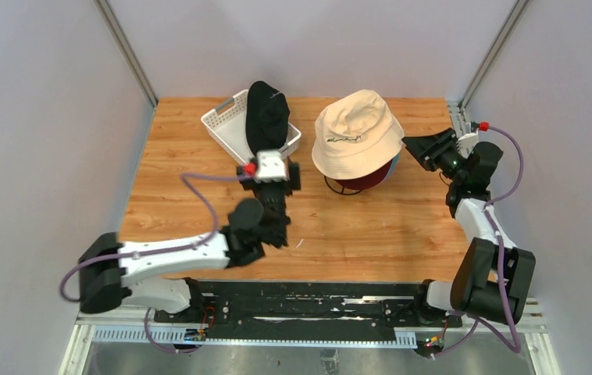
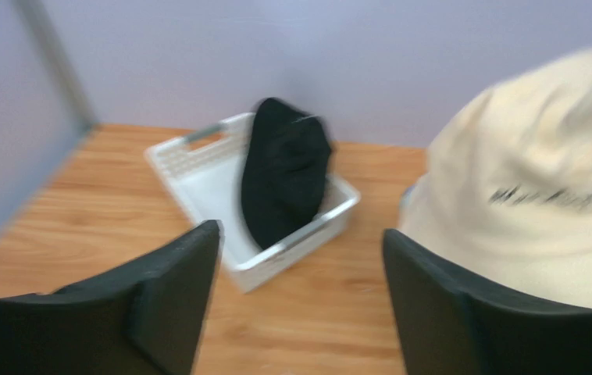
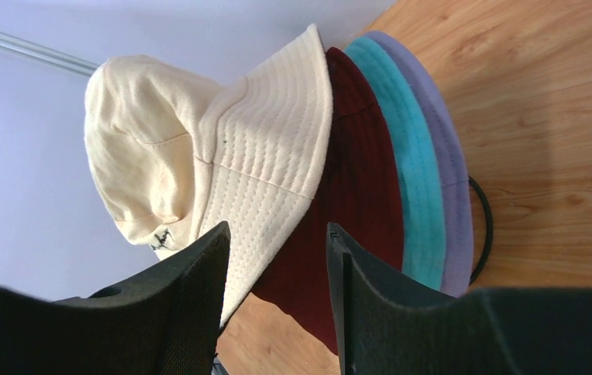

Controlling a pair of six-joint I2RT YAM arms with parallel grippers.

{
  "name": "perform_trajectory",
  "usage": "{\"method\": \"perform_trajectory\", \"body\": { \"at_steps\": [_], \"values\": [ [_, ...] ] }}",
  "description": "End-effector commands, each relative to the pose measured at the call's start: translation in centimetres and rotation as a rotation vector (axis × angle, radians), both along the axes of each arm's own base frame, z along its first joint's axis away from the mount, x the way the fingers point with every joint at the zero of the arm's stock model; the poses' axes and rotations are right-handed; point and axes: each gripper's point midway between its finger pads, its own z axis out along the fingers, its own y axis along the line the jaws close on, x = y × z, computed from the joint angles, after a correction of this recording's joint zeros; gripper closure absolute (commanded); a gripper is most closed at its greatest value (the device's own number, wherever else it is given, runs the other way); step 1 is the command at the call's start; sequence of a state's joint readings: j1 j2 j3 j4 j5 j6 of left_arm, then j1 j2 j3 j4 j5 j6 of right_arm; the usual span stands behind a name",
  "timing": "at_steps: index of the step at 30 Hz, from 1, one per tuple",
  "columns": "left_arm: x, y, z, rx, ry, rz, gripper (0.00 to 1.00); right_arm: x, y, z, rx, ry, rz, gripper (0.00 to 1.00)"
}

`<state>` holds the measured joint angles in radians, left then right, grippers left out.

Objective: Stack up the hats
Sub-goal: Stack the hat on the hat.

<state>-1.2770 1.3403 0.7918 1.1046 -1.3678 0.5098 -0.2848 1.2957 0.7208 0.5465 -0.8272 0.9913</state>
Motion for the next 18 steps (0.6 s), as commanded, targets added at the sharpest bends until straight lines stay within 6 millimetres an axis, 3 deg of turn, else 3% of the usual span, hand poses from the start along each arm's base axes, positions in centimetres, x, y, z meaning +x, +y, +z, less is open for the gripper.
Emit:
{"method": "perform_trajectory", "body": {
  "at_steps": [1, 3, 6, 13, 18],
  "values": [
    [3.5, 0.6, 0.6, -0.268, 0.129, -0.263, 0.27, -0.3, 0.1, 1.5, 0.043, -0.068, 0.042, 0.51],
    [3.9, 1.4, 1.0, -0.265, 0.115, -0.278, 0.33, -0.2, 0.3, 1.5, 0.059, -0.067, 0.053, 0.51],
    [5.2, 2.4, 1.0, -0.210, 0.159, -0.221, 0.30, 0.0, 0.3, 1.3, 0.069, -0.060, 0.067, 0.51],
    [7.7, -1.6, 0.7, -0.252, 0.251, -0.417, 0.29, 0.3, 0.7, 1.0, 0.098, -0.059, 0.091, 0.51],
    [10.0, -3.2, 1.3, -0.280, 0.254, -0.464, 0.29, 0.5, 1.4, 1.3, 0.144, -0.080, 0.130, 0.51]
  ]
}}
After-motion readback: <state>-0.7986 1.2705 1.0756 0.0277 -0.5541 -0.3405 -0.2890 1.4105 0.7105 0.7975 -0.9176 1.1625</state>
